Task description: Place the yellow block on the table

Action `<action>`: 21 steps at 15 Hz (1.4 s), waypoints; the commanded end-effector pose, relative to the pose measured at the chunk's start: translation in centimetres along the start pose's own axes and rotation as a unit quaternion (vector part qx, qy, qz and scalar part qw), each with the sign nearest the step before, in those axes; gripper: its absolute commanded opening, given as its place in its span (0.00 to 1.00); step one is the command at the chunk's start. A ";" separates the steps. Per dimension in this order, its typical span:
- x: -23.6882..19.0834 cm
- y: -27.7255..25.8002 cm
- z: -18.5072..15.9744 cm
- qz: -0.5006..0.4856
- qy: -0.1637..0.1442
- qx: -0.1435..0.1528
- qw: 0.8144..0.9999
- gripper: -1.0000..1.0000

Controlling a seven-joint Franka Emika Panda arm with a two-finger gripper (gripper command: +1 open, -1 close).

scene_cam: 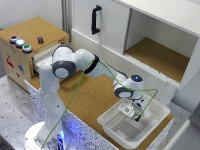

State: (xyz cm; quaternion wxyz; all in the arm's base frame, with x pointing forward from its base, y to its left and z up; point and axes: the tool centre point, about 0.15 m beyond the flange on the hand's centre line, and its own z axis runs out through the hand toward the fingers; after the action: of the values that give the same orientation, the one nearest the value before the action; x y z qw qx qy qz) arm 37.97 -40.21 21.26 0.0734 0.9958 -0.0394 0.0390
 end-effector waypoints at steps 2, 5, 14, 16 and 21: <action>1.3 -0.7 -1.3 -0.013 0.044 0.013 0.999 0.00; 2.1 -1.4 -4.8 -0.019 0.076 0.023 0.997 0.00; 0.9 -9.5 -14.0 -0.127 0.130 0.090 0.979 0.00; 0.2 -12.1 -13.5 -0.150 0.114 0.093 0.978 0.00; 0.6 -18.4 -9.1 -0.136 0.050 0.076 0.987 0.00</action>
State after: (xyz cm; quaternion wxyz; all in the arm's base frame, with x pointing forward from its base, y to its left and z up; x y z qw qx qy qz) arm 38.39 -26.04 32.25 -0.0367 0.9842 0.1211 0.1236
